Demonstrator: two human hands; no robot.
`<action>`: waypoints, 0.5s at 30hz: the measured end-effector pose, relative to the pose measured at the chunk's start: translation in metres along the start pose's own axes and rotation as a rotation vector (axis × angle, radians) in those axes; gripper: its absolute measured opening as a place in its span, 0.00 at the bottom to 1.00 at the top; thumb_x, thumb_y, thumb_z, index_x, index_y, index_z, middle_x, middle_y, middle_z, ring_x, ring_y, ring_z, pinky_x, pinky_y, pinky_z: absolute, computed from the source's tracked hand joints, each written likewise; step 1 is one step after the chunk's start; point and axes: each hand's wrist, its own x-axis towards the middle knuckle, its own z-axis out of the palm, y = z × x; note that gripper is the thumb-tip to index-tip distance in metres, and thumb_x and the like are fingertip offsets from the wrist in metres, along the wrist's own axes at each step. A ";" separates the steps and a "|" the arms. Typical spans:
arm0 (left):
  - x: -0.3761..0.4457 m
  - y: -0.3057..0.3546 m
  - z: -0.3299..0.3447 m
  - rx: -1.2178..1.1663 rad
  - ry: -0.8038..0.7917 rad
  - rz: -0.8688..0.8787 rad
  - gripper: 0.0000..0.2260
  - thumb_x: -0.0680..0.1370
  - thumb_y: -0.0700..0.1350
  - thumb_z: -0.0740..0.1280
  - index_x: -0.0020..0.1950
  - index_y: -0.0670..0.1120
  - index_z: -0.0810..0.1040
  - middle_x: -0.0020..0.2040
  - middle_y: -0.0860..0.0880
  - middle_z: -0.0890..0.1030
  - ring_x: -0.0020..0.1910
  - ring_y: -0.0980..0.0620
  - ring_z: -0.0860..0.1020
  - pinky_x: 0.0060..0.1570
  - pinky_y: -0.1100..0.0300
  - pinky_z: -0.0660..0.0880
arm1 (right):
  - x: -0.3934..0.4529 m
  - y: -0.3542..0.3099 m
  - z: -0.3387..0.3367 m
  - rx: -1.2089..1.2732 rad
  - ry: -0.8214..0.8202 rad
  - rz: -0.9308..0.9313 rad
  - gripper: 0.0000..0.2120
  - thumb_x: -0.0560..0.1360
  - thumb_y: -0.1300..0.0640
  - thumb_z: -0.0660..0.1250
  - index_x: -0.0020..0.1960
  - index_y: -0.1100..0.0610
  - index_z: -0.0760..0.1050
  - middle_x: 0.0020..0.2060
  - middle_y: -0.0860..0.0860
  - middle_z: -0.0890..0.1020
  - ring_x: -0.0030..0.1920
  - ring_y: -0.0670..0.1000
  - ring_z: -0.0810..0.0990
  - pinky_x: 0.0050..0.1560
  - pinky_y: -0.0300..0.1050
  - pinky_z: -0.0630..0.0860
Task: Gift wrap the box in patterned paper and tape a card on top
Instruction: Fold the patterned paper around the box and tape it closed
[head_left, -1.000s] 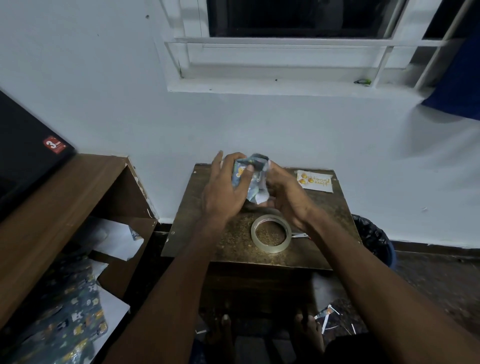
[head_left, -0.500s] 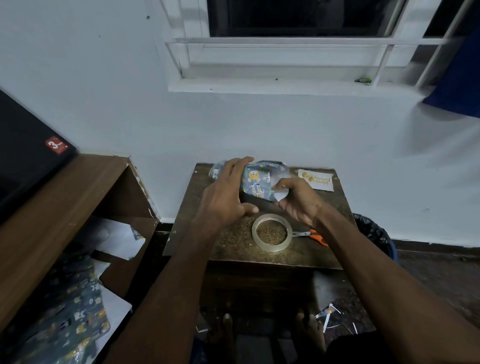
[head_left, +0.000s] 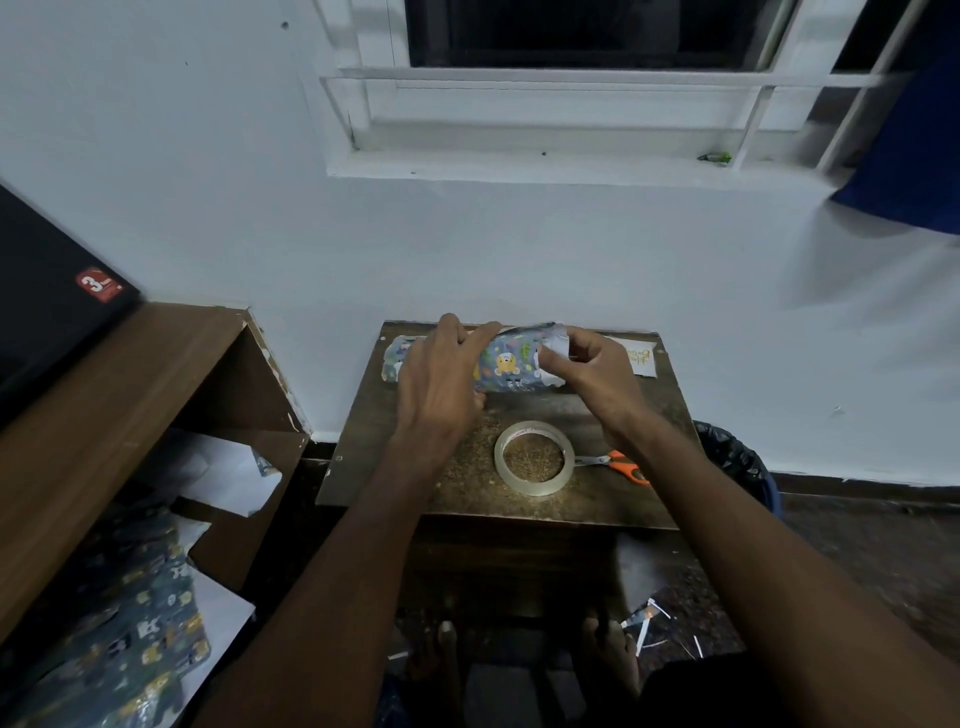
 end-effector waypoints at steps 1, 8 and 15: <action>-0.001 0.001 0.002 0.014 0.003 0.012 0.41 0.70 0.46 0.83 0.80 0.55 0.69 0.62 0.47 0.73 0.56 0.46 0.77 0.53 0.52 0.74 | 0.002 0.004 -0.003 -0.065 0.018 0.015 0.12 0.76 0.57 0.77 0.59 0.56 0.83 0.51 0.50 0.88 0.52 0.53 0.87 0.45 0.46 0.83; -0.009 0.017 0.012 0.187 -0.065 0.056 0.42 0.68 0.65 0.80 0.77 0.56 0.69 0.64 0.48 0.70 0.63 0.47 0.70 0.60 0.53 0.68 | -0.004 0.016 -0.019 -0.442 0.014 0.125 0.13 0.72 0.68 0.76 0.52 0.56 0.78 0.44 0.52 0.85 0.48 0.53 0.84 0.54 0.54 0.83; -0.010 0.019 0.016 0.162 -0.129 0.061 0.39 0.70 0.65 0.78 0.76 0.54 0.69 0.67 0.46 0.69 0.66 0.45 0.68 0.63 0.50 0.67 | -0.006 0.015 -0.012 -0.103 0.140 0.318 0.12 0.76 0.70 0.60 0.48 0.58 0.80 0.47 0.56 0.84 0.50 0.55 0.83 0.48 0.54 0.82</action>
